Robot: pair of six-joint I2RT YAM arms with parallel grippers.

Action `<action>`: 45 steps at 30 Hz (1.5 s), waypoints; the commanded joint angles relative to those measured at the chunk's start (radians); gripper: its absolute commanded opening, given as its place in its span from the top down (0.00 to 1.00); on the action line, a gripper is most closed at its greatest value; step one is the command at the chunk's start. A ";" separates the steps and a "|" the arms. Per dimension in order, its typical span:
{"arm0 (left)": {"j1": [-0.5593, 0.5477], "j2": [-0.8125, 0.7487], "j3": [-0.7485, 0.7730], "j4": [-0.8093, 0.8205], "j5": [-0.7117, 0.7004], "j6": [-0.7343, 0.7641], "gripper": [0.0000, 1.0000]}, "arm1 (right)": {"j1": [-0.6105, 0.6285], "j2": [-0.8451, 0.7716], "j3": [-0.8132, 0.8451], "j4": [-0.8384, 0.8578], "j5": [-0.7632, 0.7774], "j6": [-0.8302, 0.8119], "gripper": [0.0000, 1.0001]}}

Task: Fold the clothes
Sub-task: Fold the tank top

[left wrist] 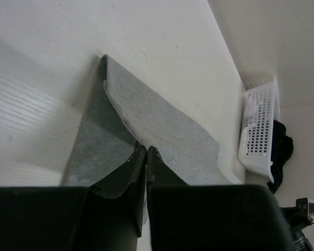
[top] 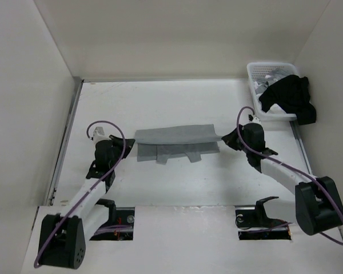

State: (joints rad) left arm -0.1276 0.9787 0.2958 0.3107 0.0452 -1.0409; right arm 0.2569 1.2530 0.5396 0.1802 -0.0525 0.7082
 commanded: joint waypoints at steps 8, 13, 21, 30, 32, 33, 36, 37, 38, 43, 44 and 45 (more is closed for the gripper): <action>-0.020 -0.259 -0.199 -0.163 0.013 0.005 0.91 | 0.043 -0.037 -0.141 -0.015 0.031 0.086 0.97; -0.010 -0.362 -0.195 -0.254 0.024 0.002 0.80 | 0.071 -0.115 -0.170 -0.062 0.101 0.097 0.69; -0.316 -0.154 -0.057 -0.107 -0.166 -0.021 0.78 | 0.097 0.020 -0.037 -0.042 0.151 0.017 0.62; -0.326 0.258 -0.007 0.031 -0.154 -0.024 0.78 | 0.086 0.120 -0.003 0.001 0.126 0.030 0.50; -0.263 0.264 -0.030 0.031 -0.131 0.002 0.78 | 0.078 0.115 -0.007 0.004 0.105 0.031 0.46; -0.231 0.264 -0.040 0.030 -0.124 0.019 0.78 | 0.077 0.118 -0.007 0.004 0.091 0.033 0.45; -0.140 0.276 -0.049 0.021 -0.096 0.053 0.78 | 0.083 0.141 -0.013 0.028 0.022 0.065 0.44; -0.116 0.282 -0.047 0.021 -0.087 0.058 0.78 | 0.083 0.151 -0.018 0.039 0.005 0.076 0.44; -0.099 0.284 -0.044 0.027 -0.071 0.058 0.77 | 0.083 0.163 -0.026 0.062 -0.016 0.095 0.45; -0.131 0.212 -0.026 0.048 -0.024 0.059 0.72 | 0.107 0.239 -0.066 0.200 -0.102 0.184 0.48; -0.143 0.187 -0.021 0.041 -0.028 0.061 0.72 | 0.113 0.259 -0.073 0.229 -0.119 0.198 0.49; -0.152 0.164 -0.018 0.036 -0.030 0.062 0.72 | 0.118 0.279 -0.078 0.255 -0.135 0.212 0.50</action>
State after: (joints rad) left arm -0.2550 1.2144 0.2680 0.3305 -0.0093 -1.0077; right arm 0.3531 1.4796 0.4919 0.3298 -0.1097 0.8562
